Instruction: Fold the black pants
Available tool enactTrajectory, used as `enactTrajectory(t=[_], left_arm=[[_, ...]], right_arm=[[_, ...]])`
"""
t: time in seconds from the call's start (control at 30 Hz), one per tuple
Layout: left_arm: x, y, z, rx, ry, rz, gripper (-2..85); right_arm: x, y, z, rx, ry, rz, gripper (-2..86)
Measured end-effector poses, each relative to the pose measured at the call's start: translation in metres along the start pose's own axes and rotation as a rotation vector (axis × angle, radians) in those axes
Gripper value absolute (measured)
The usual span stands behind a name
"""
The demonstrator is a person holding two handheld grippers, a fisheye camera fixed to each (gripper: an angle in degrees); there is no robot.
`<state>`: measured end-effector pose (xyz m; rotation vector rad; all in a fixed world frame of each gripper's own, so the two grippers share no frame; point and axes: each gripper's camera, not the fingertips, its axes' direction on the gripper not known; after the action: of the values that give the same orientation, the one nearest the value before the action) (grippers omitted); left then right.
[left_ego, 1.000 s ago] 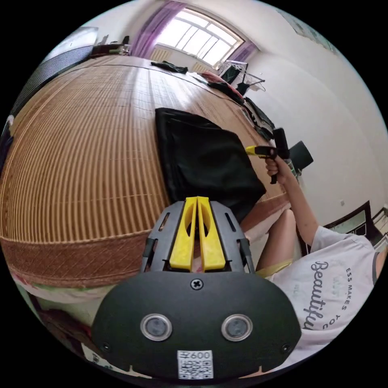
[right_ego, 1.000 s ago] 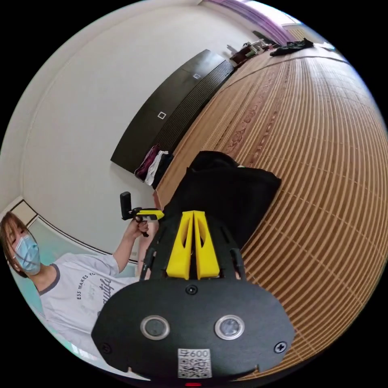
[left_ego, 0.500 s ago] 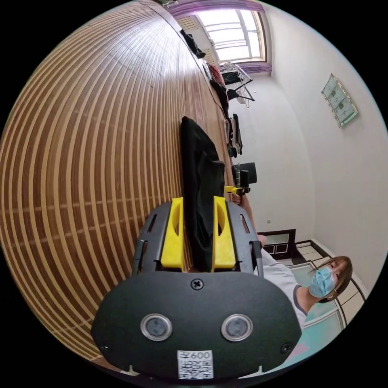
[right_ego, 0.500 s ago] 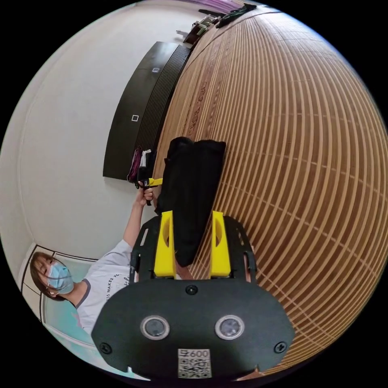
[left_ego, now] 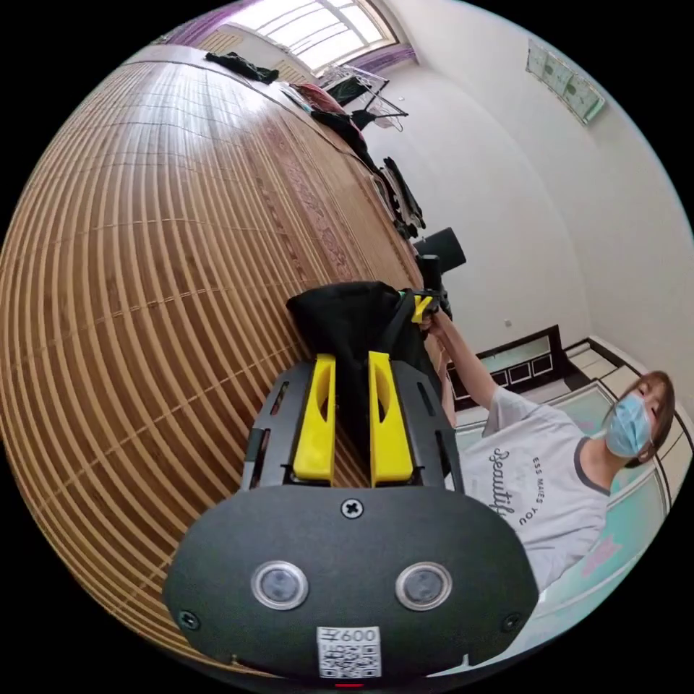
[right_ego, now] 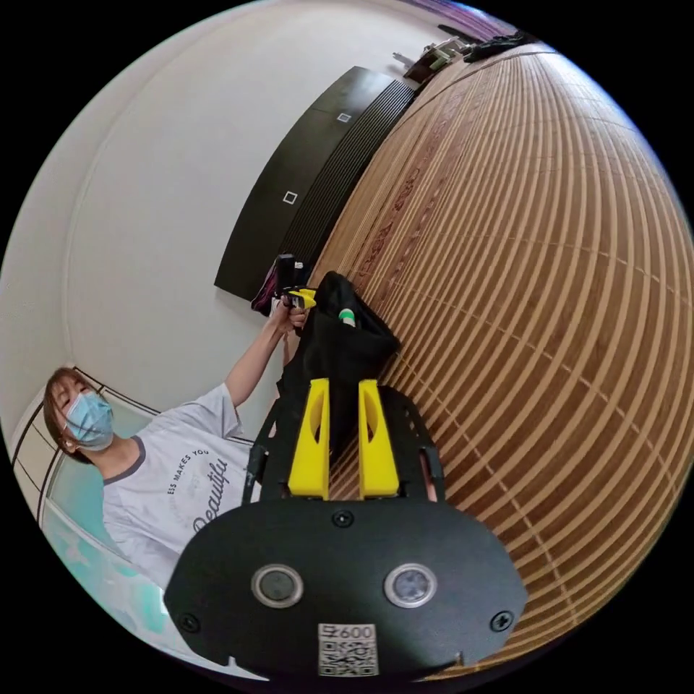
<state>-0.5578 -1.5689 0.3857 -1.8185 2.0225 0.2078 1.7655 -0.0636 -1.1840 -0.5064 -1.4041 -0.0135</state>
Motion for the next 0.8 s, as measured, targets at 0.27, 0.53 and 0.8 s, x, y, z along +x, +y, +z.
enactTrajectory(t=[0.27,0.53,0.8], left_arm=[[-0.025,0.028,0.081,-0.14,0.148,0.082,17.9],[-0.04,0.09,0.189,-0.103,-0.251,0.129,5.1],[0.012,0.167,0.256,0.132,-0.32,0.303,2.9]], right_arm=[[-0.056,-0.089,0.056,-0.174,-0.102,0.002,1.9],[-0.151,-0.12,0.104,-0.039,0.077,0.032,-0.3],[-0.373,-0.135,0.119,0.096,0.379,-0.301,-0.7]])
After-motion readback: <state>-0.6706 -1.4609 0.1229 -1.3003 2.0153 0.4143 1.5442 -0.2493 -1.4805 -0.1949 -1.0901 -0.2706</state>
